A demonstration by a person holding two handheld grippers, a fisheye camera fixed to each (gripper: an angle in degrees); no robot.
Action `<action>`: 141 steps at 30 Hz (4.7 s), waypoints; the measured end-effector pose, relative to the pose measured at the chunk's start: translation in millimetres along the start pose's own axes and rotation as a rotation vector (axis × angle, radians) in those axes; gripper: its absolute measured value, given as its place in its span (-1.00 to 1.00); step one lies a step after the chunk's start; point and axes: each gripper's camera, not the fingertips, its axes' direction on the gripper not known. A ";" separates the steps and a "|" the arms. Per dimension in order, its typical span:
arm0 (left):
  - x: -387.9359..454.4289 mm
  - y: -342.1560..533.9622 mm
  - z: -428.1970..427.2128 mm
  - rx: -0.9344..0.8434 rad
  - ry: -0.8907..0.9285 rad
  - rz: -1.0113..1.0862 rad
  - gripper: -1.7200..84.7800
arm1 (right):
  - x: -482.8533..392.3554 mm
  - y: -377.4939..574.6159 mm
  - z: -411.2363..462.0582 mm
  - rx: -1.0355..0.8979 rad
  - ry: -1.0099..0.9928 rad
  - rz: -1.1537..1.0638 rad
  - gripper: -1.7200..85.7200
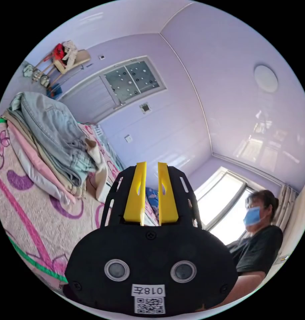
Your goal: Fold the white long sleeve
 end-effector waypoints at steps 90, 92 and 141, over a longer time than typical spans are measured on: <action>110.9 -89.0 88.0 0.098 -0.819 0.105 -0.59 | -58.4 477.3 -3.6 -0.282 0.131 -0.734 -0.83; 123.5 -101.8 93.9 0.144 -0.962 0.137 -0.61 | -57.2 477.8 -10.3 -0.263 0.111 -0.728 -0.84; 465.8 -18.1 502.6 -0.939 -0.417 0.741 -0.88 | 140.8 396.5 -159.3 -0.002 0.123 -0.382 -0.95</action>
